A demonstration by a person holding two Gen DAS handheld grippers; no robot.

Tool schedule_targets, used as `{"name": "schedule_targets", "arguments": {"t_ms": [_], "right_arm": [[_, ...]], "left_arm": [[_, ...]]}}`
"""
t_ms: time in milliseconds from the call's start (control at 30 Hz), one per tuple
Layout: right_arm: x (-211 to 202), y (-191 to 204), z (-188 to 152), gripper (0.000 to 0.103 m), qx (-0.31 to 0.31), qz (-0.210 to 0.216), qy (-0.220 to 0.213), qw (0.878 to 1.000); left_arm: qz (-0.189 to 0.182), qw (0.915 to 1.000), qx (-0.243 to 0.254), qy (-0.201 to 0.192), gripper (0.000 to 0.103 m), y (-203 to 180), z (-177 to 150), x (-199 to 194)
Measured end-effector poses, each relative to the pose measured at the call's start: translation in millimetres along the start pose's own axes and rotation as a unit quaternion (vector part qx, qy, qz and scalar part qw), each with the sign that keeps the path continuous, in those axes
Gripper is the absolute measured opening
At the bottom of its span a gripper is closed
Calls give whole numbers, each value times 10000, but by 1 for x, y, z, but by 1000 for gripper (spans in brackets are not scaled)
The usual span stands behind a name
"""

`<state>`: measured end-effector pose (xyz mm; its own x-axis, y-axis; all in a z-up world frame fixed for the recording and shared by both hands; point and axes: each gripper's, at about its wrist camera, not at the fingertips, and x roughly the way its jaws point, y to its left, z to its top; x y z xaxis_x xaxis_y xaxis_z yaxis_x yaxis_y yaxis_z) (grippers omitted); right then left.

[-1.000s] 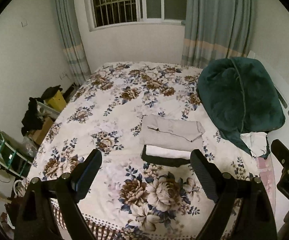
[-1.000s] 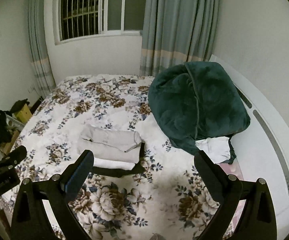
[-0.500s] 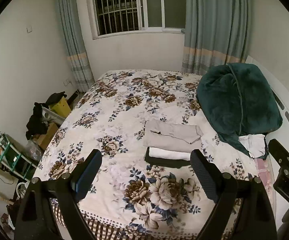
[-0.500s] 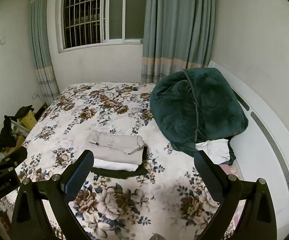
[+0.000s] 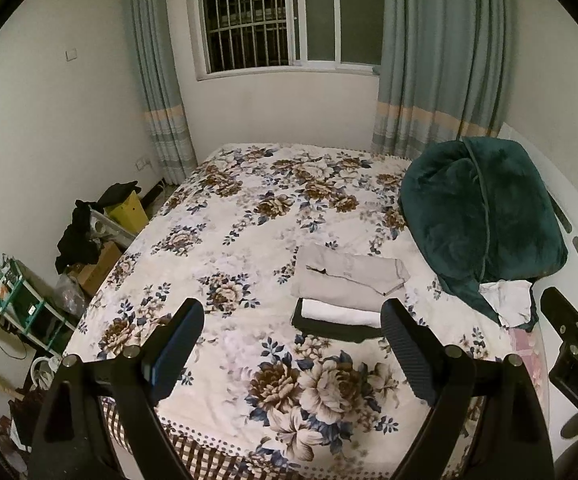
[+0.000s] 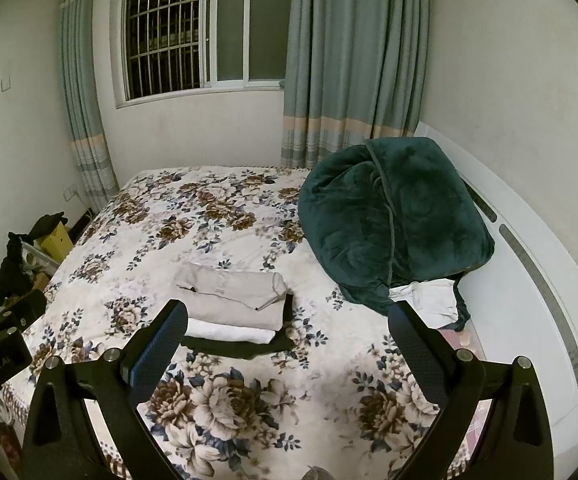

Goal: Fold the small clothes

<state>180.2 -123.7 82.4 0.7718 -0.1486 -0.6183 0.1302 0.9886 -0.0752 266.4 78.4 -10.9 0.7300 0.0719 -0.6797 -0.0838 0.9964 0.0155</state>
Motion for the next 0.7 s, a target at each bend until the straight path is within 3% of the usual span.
{"name": "schedule_targets", "arguments": {"t_ms": [700], "right_arm": [[-8,-1,6,103,-50,172,17,9998]], "left_arm": [[26,10000,-15,-23,90,0,0,-3]]}}
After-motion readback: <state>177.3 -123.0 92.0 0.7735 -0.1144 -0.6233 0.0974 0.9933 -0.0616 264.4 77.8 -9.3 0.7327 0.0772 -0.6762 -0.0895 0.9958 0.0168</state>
